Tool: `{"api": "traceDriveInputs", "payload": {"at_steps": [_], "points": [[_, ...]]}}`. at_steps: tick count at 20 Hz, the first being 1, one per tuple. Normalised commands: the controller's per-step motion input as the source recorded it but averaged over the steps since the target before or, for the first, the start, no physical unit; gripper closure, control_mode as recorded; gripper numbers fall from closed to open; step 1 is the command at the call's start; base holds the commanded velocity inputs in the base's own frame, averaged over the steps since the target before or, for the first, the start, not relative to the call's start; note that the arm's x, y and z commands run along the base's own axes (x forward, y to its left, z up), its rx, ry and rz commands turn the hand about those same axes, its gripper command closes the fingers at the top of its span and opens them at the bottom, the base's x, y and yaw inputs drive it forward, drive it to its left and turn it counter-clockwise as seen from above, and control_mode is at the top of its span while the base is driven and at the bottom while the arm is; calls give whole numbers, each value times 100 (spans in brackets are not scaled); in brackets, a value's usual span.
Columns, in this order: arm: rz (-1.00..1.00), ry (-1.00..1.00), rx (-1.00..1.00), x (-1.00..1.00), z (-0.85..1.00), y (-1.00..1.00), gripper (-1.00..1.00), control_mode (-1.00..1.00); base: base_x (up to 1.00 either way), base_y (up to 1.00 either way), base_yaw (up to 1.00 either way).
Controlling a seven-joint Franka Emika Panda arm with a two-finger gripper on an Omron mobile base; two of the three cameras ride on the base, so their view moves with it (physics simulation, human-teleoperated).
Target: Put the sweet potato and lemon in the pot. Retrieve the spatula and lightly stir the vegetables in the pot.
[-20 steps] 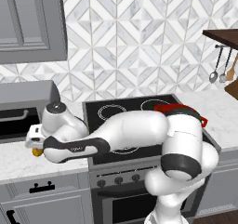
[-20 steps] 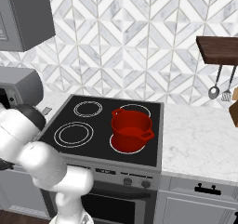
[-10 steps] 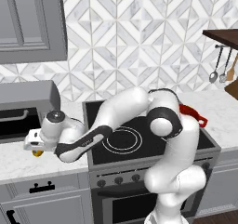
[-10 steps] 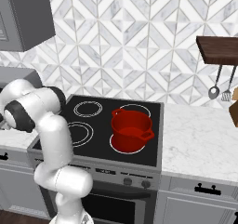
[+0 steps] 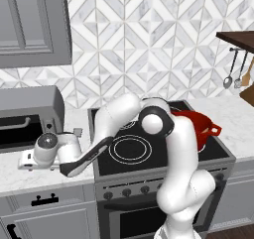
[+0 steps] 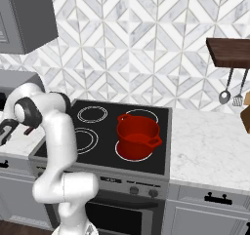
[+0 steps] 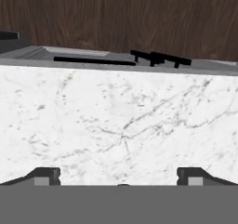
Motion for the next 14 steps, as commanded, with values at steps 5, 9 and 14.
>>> {"api": "traceDriveInputs", "payload": {"at_steps": [5, 9, 14], "points": [[-1, 0, -4, 46, 0, 14, -100, -100, 0, 0, 0], [-2, 0, -2, 67, 0, 0, -100, -100, 0, 0, 0], [-1, 0, -3, 48, -13, 0, -100, -100, 0, 0, 0]]}}
